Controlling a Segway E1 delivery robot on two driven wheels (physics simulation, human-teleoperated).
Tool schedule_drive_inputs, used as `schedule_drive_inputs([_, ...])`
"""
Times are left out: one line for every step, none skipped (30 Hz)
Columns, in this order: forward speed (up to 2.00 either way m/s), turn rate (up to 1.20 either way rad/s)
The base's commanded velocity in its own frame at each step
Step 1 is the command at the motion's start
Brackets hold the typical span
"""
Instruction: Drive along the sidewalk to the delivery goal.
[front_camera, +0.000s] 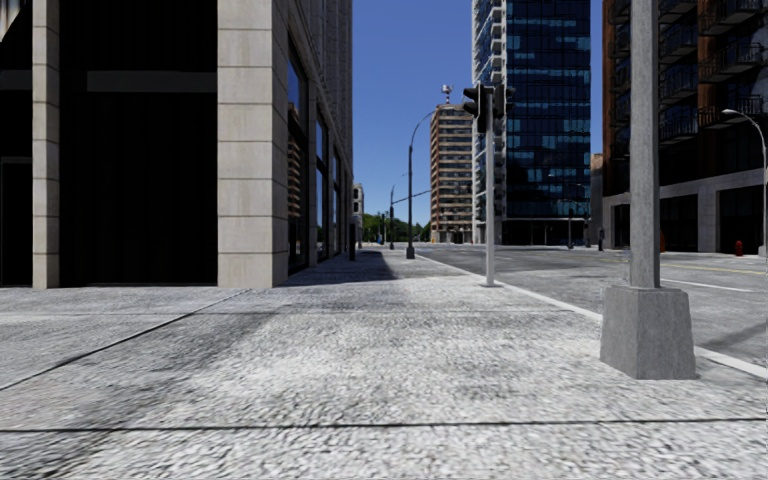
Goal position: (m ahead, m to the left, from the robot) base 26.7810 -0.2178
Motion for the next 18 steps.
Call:
schedule_drive_inputs([2.0,0.0])
schedule_drive_inputs([2.0,0.0])
schedule_drive_inputs([2.0,0.0])
schedule_drive_inputs([2.0,0.0])
schedule_drive_inputs([2.0,0.0])
schedule_drive_inputs([2.0,0.0])
schedule_drive_inputs([2.0,0.0])
schedule_drive_inputs([2.0,0.0])
schedule_drive_inputs([2.0,0.0])
schedule_drive_inputs([2.0,0.0])
schedule_drive_inputs([2.0,0.0])
schedule_drive_inputs([2.0,0.0])
schedule_drive_inputs([2.0,0.0])
schedule_drive_inputs([2.0,0.0])
schedule_drive_inputs([2.0,0.0])
schedule_drive_inputs([2.0,0.0])
schedule_drive_inputs([2.0,0.0])
schedule_drive_inputs([2.0,0.0])
